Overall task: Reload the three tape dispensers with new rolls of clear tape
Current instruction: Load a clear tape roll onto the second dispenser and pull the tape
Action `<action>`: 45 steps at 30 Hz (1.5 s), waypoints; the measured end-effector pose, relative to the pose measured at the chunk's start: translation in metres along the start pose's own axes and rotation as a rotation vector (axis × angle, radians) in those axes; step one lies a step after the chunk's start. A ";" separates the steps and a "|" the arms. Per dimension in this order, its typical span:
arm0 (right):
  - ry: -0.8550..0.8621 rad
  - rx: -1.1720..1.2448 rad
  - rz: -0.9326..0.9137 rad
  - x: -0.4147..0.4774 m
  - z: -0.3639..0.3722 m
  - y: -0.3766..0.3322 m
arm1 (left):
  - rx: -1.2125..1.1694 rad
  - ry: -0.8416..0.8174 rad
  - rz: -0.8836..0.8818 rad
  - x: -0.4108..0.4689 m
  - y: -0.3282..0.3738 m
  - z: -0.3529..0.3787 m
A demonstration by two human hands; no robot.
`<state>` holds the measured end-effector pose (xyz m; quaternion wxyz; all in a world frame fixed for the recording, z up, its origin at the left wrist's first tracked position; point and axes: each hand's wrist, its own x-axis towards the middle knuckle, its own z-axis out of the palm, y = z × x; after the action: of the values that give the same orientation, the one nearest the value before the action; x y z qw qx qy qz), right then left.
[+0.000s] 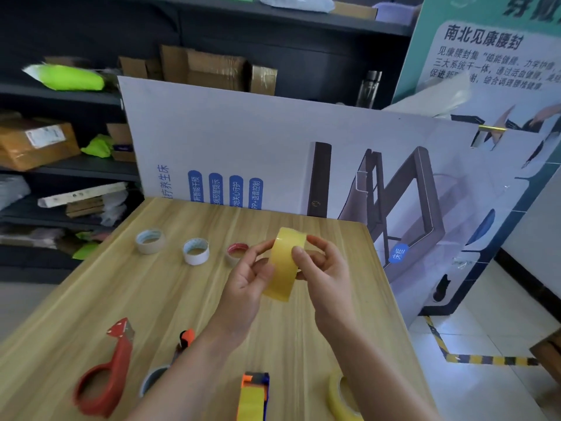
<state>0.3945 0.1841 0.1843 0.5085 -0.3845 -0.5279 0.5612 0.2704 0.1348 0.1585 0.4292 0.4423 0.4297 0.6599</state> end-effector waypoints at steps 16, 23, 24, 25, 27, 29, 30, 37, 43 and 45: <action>-0.024 0.007 -0.053 -0.035 0.079 -0.004 | 0.055 0.090 0.026 -0.031 0.058 -0.064; -0.185 -0.027 -0.032 -0.048 0.087 -0.003 | -0.129 0.329 -0.152 -0.020 0.079 -0.062; -0.211 -0.041 -0.028 -0.049 0.086 -0.002 | -0.145 0.342 -0.178 -0.018 0.082 -0.062; -0.234 -0.060 -0.023 -0.050 0.083 -0.002 | -0.150 0.350 -0.198 -0.015 0.085 -0.062; -0.273 -0.108 -0.019 -0.050 0.078 -0.001 | -0.186 0.359 -0.227 -0.012 0.089 -0.060; -0.307 -0.166 -0.050 -0.050 0.074 -0.001 | -0.237 0.345 -0.241 -0.010 0.091 -0.058; -0.315 -0.194 -0.080 -0.050 0.073 -0.003 | -0.234 0.338 -0.246 -0.011 0.091 -0.056; -0.313 -0.067 -0.033 -0.044 0.064 -0.019 | 0.326 0.251 -0.019 -0.019 0.084 -0.053; -0.345 0.012 0.039 -0.043 0.064 -0.034 | 0.267 -0.077 0.041 -0.033 0.075 -0.062; -0.375 0.015 0.047 -0.043 0.063 -0.037 | 0.277 -0.072 0.039 -0.034 0.077 -0.064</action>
<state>0.3474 0.1267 0.2257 0.3908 -0.2817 -0.5998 0.6389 0.2035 0.0705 0.2085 0.3660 0.5290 0.4924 0.5863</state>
